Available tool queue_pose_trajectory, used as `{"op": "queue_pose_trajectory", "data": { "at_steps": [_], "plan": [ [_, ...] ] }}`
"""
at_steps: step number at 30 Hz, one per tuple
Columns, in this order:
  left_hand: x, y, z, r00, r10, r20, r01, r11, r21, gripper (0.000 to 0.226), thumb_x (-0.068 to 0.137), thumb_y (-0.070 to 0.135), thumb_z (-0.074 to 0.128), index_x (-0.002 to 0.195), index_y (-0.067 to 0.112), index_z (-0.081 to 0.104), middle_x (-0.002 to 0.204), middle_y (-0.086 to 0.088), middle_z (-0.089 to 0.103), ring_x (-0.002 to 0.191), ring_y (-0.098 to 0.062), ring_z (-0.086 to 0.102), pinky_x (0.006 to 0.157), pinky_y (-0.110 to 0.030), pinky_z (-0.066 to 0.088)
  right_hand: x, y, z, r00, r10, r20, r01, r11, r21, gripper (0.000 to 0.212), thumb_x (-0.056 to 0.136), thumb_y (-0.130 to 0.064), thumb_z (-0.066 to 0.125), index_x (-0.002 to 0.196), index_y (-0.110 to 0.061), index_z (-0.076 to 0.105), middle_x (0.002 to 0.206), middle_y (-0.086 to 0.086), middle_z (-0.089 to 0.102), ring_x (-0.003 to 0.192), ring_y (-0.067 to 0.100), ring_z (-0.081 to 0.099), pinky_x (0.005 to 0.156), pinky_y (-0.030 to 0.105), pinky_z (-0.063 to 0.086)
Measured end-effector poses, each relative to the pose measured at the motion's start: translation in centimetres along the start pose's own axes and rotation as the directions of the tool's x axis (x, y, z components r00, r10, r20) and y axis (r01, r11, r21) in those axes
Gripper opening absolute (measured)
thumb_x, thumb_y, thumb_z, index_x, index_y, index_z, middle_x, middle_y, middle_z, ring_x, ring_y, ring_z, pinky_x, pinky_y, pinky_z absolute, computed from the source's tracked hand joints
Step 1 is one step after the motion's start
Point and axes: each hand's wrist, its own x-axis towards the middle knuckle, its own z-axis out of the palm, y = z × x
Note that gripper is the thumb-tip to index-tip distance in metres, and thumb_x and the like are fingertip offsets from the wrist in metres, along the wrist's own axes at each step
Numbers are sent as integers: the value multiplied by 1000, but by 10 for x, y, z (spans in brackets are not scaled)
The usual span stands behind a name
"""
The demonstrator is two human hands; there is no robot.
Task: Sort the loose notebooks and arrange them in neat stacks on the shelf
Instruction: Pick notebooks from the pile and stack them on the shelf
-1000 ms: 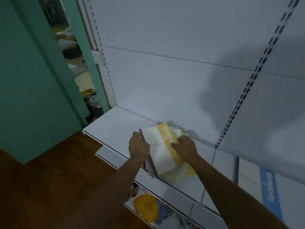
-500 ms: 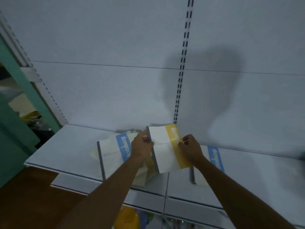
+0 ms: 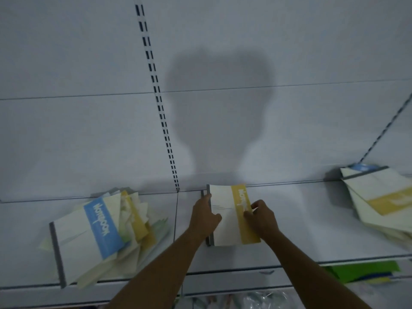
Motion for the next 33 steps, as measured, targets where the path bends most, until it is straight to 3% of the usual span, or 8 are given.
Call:
{"op": "queue_pose_trajectory", "data": {
  "at_steps": [2, 7, 11, 14, 19, 24, 28, 33],
  "plan": [
    [1, -7, 7, 998, -40, 47, 34, 993, 112, 71, 80, 12, 67, 144, 7, 36, 142, -9, 43, 134, -24, 39, 112, -32, 34, 2, 7, 6, 1000, -5, 10, 5, 1000, -30, 25, 84, -23, 61, 104, -13, 50, 93, 7, 63, 78, 20, 58, 63, 28, 47],
    [-4, -23, 18, 979, -131, 156, 63, 922, 382, 76, 81, 34, 66, 146, 14, 31, 147, -3, 35, 136, -24, 26, 111, -39, 33, 6, 15, 21, 999, 21, 39, -15, 989, -145, 27, 85, -24, 62, 104, -7, 53, 104, 10, 59, 88, 23, 60, 73, 32, 52],
    [-9, -28, 8, 990, -88, 109, 45, 938, 344, 57, 84, 29, 63, 134, 10, 44, 135, -10, 46, 127, -26, 40, 104, -38, 41, 8, -4, 25, 999, -12, -30, 4, 966, -258, 30, 86, -27, 58, 109, -10, 52, 109, 9, 52, 99, 27, 58, 76, 34, 46],
    [-18, -30, -18, 998, -58, -38, 68, 924, 377, 43, 88, 31, 57, 126, 13, 50, 124, -6, 53, 116, -22, 50, 95, -32, 45, 10, -41, 37, 982, -186, -21, 176, 959, -222, 33, 90, -34, 55, 114, -11, 55, 113, 10, 56, 104, 25, 57, 82, 32, 45],
    [-44, -39, -92, 966, -38, -255, 158, 868, 470, 34, 91, 39, 48, 116, 17, 55, 116, -4, 58, 107, -19, 56, 86, -29, 43, 3, -131, 78, 876, -464, 133, 478, 872, -103, 35, 91, -36, 55, 116, -13, 59, 115, 10, 58, 107, 25, 58, 91, 32, 46],
    [-89, -67, -181, 879, -209, -428, 420, 763, 492, 40, 91, 45, 46, 117, 16, 52, 118, -7, 57, 110, -26, 55, 88, -36, 47, -28, -213, 134, 743, -638, 200, 666, 734, -135, 39, 91, -42, 53, 120, -17, 58, 120, 6, 57, 110, 23, 56, 93, 34, 45],
    [-131, -102, -229, 781, -313, -541, 576, 697, 428, 41, 93, 45, 44, 121, 16, 50, 121, -6, 54, 113, -24, 53, 91, -36, 47, -59, -255, 175, 664, -702, 258, 739, 669, -79, 38, 90, -39, 56, 119, -15, 59, 117, 8, 58, 109, 25, 57, 92, 36, 46],
    [-165, -133, -255, 688, -437, -579, 691, 637, 341, 48, 91, 52, 45, 120, 15, 47, 121, -8, 52, 112, -24, 52, 90, -38, 47, -87, -288, 218, 568, -730, 380, 817, 554, -156, 43, 92, -41, 52, 125, -16, 53, 121, 8, 55, 114, 26, 53, 94, 36, 43]
  ]
}}
